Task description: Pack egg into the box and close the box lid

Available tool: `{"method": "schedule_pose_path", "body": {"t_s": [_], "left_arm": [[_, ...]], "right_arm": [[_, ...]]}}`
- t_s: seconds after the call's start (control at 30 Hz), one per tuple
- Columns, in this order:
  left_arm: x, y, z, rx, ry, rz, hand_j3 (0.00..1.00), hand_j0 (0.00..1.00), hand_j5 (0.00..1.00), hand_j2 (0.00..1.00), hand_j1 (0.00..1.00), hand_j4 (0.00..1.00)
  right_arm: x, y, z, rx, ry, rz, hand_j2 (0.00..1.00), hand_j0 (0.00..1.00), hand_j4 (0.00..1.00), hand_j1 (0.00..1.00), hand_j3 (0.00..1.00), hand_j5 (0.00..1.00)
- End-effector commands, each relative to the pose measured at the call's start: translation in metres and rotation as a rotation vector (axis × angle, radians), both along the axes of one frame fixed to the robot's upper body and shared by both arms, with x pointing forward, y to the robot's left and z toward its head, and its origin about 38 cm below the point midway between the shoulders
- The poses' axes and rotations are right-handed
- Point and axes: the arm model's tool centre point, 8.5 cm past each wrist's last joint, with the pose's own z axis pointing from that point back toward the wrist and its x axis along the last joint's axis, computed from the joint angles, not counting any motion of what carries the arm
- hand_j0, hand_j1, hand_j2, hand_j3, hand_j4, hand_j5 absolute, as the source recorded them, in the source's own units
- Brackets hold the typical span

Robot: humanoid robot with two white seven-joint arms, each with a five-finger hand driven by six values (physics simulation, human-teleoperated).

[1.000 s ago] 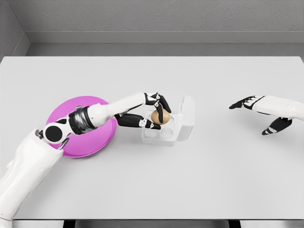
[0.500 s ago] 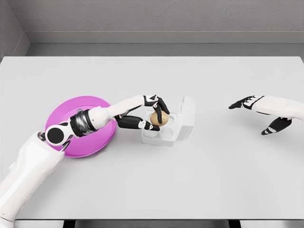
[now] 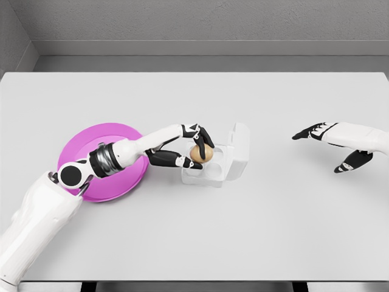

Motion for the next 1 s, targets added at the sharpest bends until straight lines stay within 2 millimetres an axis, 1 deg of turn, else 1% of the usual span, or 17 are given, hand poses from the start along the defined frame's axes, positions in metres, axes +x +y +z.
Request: {"method": "schedule_pose_path", "body": {"t_s": [0.0, 0.13, 0.97], "left_arm": [[-0.0005, -0.0001, 0.0002, -0.010, 0.006, 0.001, 0.33, 0.33, 0.33, 0.33, 0.33, 0.33], [-0.0036, 0.0002, -0.0055, -0.009, 0.020, 0.002, 0.33, 0.33, 0.33, 0.33, 0.33, 0.33], [-0.0041, -0.0013, -0.0081, -0.003, 0.026, -0.003, 0.33, 0.33, 0.33, 0.33, 0.33, 0.33]], "right_arm": [[0.0001, -0.0001, 0.0009, 0.005, 0.000, -0.003, 1.00, 1.00, 1.00, 1.00, 1.00, 1.00], [0.0001, -0.0006, 0.0006, 0.005, 0.001, -0.004, 1.00, 1.00, 1.00, 1.00, 1.00, 1.00], [0.0005, -0.0013, 0.0020, 0.004, -0.002, -0.005, 1.00, 1.00, 1.00, 1.00, 1.00, 1.00]]}}
